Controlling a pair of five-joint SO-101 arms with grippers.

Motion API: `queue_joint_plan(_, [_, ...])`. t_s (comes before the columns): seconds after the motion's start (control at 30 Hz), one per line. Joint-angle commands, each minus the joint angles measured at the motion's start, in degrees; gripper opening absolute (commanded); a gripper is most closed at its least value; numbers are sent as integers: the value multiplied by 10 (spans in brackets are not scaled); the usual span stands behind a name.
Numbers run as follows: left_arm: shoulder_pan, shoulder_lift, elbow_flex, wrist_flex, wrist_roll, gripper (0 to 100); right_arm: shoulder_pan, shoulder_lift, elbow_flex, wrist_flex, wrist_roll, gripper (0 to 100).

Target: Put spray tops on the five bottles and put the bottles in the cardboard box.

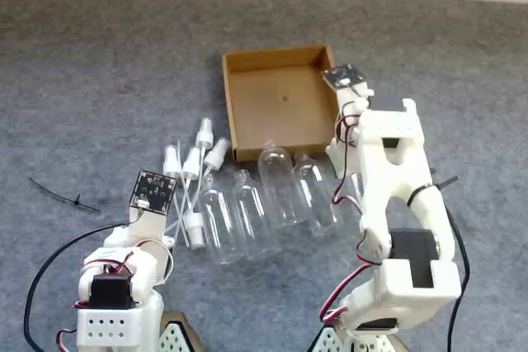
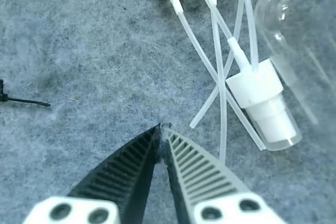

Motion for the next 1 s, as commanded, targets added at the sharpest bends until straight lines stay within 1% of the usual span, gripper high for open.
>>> queue_joint_plan(0.0, [5,-8,11,4,-4,18,22,17,-23,-36,20,213])
queue_joint_plan(0.17, [5,-8,11,4,-4,18,63,57,-23,-57,40,195])
queue_joint_plan(0.3, [5,-8,11,4,-4,18,122,51,-23,-52,40,52])
queue_joint_plan(0.37, [5,-8,11,4,-4,18,160,44,-23,-52,41,9])
queue_joint_plan(0.43, [5,-8,11,4,-4,18,203,35,-20,-52,64,5])
queue_joint_plan(0.53, [5,-8,11,4,-4,18,266,15,-15,-51,134,5])
queue_joint_plan(0.63, [5,-8,11,3,-4,18,331,5,7,-52,160,5])
queue_joint_plan(0.7, [5,-8,11,2,-4,18,362,5,14,-53,174,5])
queue_joint_plan(0.77, [5,-8,11,0,-4,18,379,7,15,-57,178,7])
queue_joint_plan(0.87, [11,-8,11,0,-4,21,380,4,16,-52,177,8])
queue_joint_plan(0.97, [32,-8,11,-1,-4,21,372,4,17,-52,175,60])
